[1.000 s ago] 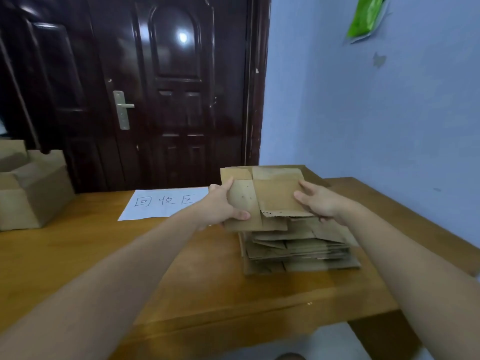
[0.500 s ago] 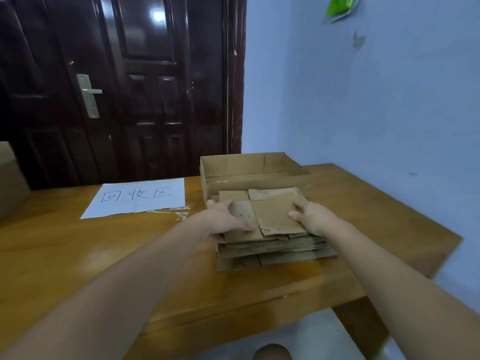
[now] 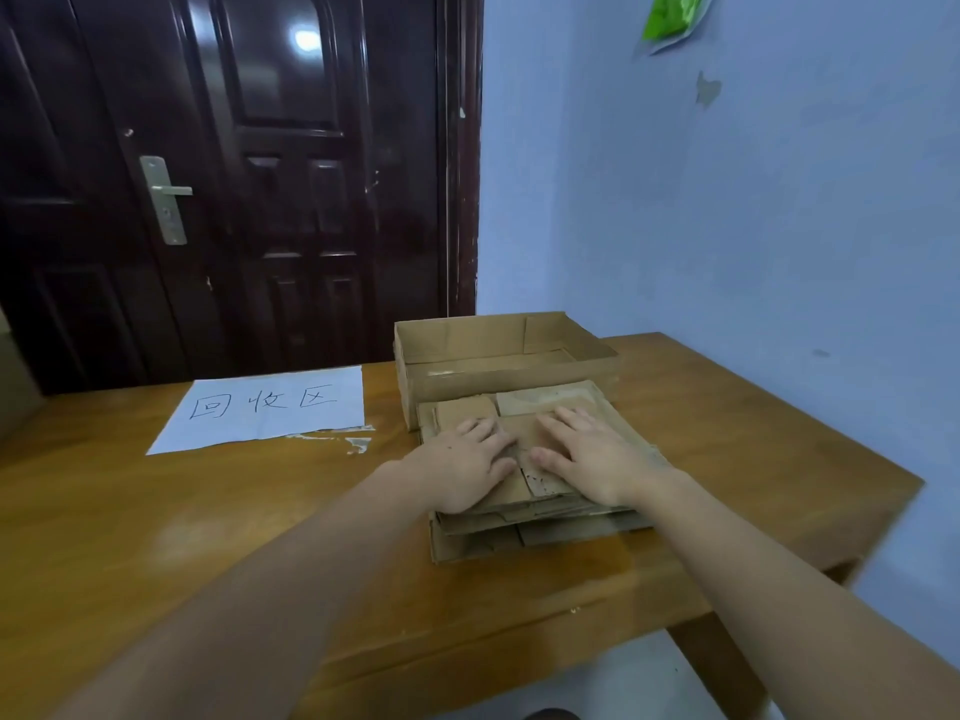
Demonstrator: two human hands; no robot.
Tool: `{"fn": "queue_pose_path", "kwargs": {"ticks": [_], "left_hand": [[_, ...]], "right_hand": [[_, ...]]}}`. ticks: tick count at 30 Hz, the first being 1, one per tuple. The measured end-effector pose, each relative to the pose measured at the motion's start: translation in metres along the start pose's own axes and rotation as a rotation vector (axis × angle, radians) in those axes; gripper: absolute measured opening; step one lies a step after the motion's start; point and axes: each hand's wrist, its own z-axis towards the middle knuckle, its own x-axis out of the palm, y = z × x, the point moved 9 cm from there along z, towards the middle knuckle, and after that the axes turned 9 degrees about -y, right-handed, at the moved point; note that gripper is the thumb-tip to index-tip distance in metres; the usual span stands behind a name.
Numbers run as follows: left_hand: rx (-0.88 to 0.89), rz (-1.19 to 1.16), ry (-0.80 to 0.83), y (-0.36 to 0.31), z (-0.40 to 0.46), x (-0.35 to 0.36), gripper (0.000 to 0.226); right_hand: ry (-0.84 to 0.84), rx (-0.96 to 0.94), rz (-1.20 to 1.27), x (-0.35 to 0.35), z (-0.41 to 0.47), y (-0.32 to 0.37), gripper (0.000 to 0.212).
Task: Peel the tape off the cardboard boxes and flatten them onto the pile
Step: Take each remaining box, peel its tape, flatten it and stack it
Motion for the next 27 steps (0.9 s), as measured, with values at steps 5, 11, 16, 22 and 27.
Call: {"fn": "queue_pose_path", "kwargs": {"ticks": [5,11,16,22,27], "left_hand": [[0.0,0.079,-0.043,-0.002,-0.004,0.014,0.08],[0.012,0.101,-0.046,0.0,-0.001,0.018,0.082],[0.004,0.078,-0.082,0.002,-0.004,0.022,0.08],[-0.007,0.047,-0.069,0.001,-0.004,0.019,0.079],[-0.003,0.077,0.018,0.001,-0.003,0.015,0.082]], "right_hand": [[-0.004,0.015,-0.1,0.019,-0.002,-0.004,0.078],[0.025,0.015,-0.118,0.022,0.002,-0.006,0.078],[0.024,0.015,-0.124,0.023,0.001,-0.005,0.078],[0.038,0.022,-0.114,0.022,0.002,-0.005,0.08],[0.096,0.028,-0.114,0.015,0.001,-0.002,0.08]]}}
